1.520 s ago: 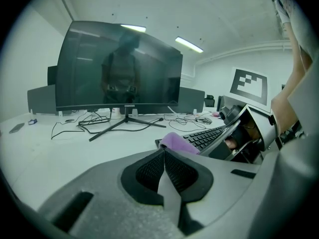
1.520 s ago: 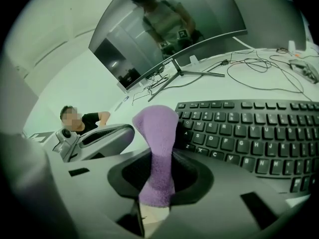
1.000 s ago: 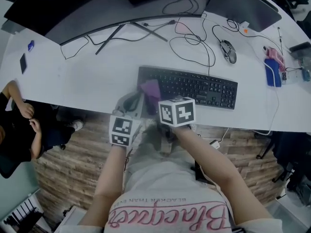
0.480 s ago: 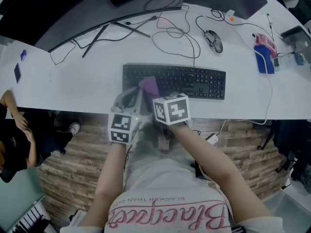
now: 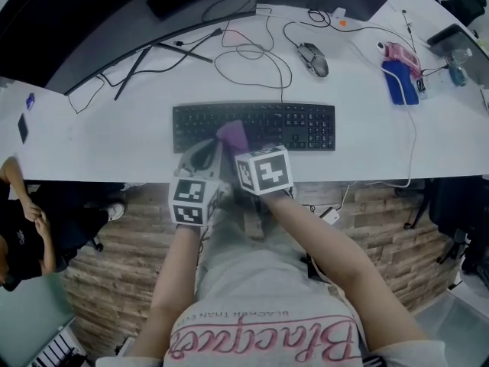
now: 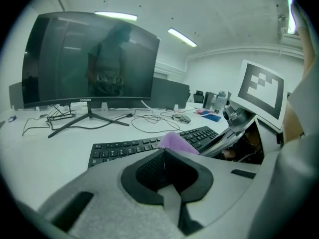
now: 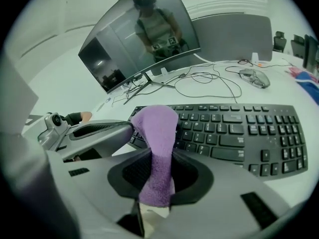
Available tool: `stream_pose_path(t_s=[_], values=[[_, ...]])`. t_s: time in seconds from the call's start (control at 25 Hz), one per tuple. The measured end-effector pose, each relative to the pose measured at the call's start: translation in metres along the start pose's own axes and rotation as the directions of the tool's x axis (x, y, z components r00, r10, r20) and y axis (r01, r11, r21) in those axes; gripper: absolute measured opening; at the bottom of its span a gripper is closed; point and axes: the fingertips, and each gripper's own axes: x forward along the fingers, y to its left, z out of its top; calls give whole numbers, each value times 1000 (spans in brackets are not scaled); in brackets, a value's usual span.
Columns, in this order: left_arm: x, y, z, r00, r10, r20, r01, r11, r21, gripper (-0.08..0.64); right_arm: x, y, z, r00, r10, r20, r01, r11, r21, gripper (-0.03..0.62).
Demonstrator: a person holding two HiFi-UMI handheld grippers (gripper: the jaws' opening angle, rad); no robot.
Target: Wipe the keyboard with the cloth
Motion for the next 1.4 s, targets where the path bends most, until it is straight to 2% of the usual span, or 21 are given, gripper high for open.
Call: stream_pose_path(t_s=[0.16, 0.36, 0.8, 1.4], values=[[6, -16, 2, 1000, -2, -1, 2, 1000, -16, 8, -10, -16, -3, 1000, -19, -5, 19, 1000, -2, 91], [16, -32, 4, 1000, 21, -13, -21, 1000, -4, 8, -23, -35, -6, 999, -34, 4, 34, 999, 1, 91], [35, -66, 8, 999, 1, -40, -1, 1000, -10, 8, -45, -71, -14, 999, -38, 8, 38, 999, -6, 91], [73, -133, 13, 996, -68, -61, 68, 998, 7, 8, -84, -133, -24, 997, -70, 18, 69, 997, 41, 91]])
